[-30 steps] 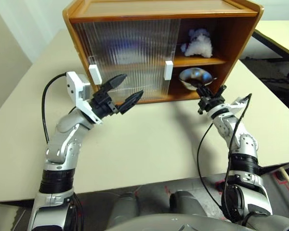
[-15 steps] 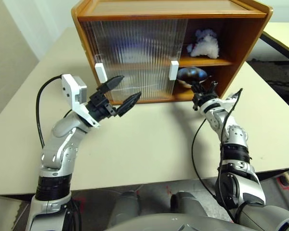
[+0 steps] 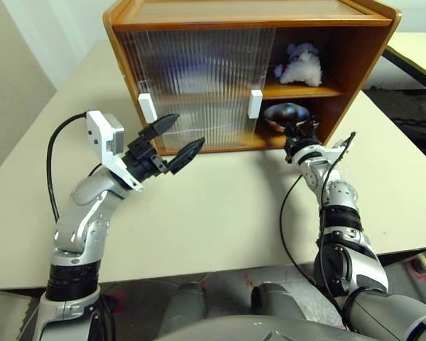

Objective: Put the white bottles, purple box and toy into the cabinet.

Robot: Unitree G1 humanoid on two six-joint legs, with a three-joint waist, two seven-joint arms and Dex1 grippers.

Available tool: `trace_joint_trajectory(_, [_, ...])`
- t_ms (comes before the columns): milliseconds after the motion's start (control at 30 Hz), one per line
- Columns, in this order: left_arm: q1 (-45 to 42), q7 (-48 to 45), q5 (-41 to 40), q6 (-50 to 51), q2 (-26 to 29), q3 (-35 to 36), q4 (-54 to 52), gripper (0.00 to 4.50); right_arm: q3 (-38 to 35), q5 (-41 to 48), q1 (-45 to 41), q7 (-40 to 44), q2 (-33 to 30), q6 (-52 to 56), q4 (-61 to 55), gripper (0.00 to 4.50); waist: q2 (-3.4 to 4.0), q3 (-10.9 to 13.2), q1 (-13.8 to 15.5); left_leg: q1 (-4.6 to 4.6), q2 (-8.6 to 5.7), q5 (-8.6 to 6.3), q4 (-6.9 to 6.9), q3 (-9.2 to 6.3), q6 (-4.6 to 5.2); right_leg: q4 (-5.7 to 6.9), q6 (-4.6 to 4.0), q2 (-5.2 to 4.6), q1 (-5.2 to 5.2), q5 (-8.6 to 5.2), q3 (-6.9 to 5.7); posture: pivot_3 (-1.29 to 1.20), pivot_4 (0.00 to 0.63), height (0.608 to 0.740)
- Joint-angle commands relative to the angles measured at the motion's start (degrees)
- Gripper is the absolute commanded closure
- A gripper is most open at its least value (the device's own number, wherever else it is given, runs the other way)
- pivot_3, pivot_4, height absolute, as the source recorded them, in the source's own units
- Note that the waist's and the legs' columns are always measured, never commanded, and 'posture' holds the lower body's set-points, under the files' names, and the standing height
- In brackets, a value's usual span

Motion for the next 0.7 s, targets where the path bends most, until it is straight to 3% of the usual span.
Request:
trace_joint_trajectory(33, [0.09, 0.29, -0.29, 0.63, 0.56, 0.00, -1.00, 0.00, -1.20, -1.10, -1.10, 1.45, 0.24, -0.43, 1.89, 4.46, 0.00, 0.00, 0.02, 0.00, 0.00, 0.00, 0.00, 0.00, 0.00, 0.00, 0.00, 0.00, 0.00, 0.00, 0.00, 0.21, 0.000, 0.740])
trace_joint_trajectory(367, [0.30, 0.67, -0.49, 0.68, 1.03, 0.29, -1.50, 0.00, -2.31, -3.24, -2.70, 1.82, 1.10, -1.08, 3.61, 4.46, 0.02, 0.01, 0.14, -0.01, 0.01, -0.01, -0.04, -0.02, -0.02, 0.00, -0.02, -0.01, -0.02, 0.01, -0.04, 0.22, 0.000, 0.740])
trace_joint_trajectory(500, [0.30, 0.74, -0.50, 0.56, 1.03, 0.19, -1.45, 0.00, -2.63, -4.93, -3.73, 1.21, 0.46, -1.21, 5.50, 3.28, 0.03, 0.02, 0.15, -0.01, 0.00, -0.02, -0.04, -0.02, -0.04, 0.00, -0.03, -0.01, -0.02, 0.02, -0.04, 0.22, 0.000, 0.740])
trace_joint_trajectory(700, [-0.35, 0.60, -0.33, 0.21, 0.63, -0.32, -0.86, 0.00, -3.66, -5.66, -3.42, 0.77, 0.12, -1.08, 5.23, 1.01, 0.03, 0.02, 0.71, -0.02, 0.00, -0.02, -0.05, -0.03, -0.04, -0.01, -0.04, -0.02, -0.03, 0.03, -0.05, 0.20, 0.000, 0.740])
